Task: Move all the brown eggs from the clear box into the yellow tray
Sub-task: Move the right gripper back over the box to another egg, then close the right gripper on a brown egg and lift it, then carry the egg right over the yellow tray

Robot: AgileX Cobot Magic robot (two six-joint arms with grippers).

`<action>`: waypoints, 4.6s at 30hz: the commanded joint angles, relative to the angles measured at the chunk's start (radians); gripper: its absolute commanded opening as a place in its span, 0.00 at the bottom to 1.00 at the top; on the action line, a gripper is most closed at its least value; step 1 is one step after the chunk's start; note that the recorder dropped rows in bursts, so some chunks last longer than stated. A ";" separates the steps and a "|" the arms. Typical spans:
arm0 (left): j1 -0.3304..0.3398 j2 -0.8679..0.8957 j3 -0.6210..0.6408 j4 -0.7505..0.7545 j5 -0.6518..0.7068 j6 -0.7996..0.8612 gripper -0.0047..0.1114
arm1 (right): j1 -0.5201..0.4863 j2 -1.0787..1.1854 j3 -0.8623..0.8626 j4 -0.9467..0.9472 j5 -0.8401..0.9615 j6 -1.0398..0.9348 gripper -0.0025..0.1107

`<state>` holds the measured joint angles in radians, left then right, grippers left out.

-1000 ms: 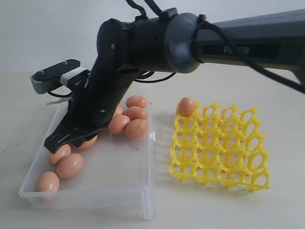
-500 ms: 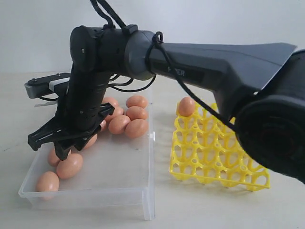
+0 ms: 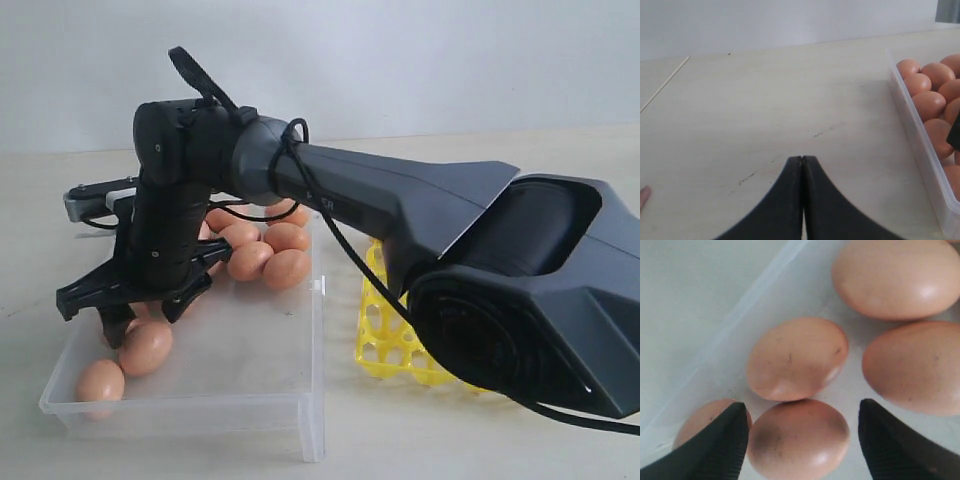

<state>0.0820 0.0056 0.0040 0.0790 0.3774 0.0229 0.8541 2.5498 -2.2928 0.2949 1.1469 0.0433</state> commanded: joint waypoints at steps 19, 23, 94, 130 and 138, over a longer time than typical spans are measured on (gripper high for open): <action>-0.006 -0.006 -0.004 -0.008 -0.001 -0.002 0.04 | -0.005 0.011 -0.009 -0.058 0.074 0.021 0.29; -0.006 -0.006 -0.004 -0.008 -0.001 -0.002 0.04 | -0.007 0.011 -0.009 -0.062 0.074 -0.026 0.02; -0.006 -0.006 -0.004 -0.008 -0.001 -0.002 0.04 | -0.060 -0.406 0.703 -0.175 -0.204 -0.385 0.02; -0.006 -0.006 -0.004 -0.008 -0.001 -0.002 0.04 | -0.535 -0.840 1.331 -0.407 -0.985 -0.259 0.02; -0.006 -0.006 -0.004 -0.008 -0.001 -0.002 0.04 | -0.543 -0.671 1.328 -0.455 -1.063 -0.261 0.02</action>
<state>0.0820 0.0056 0.0040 0.0790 0.3774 0.0229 0.3170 1.8541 -0.9664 -0.1478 0.1164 -0.2215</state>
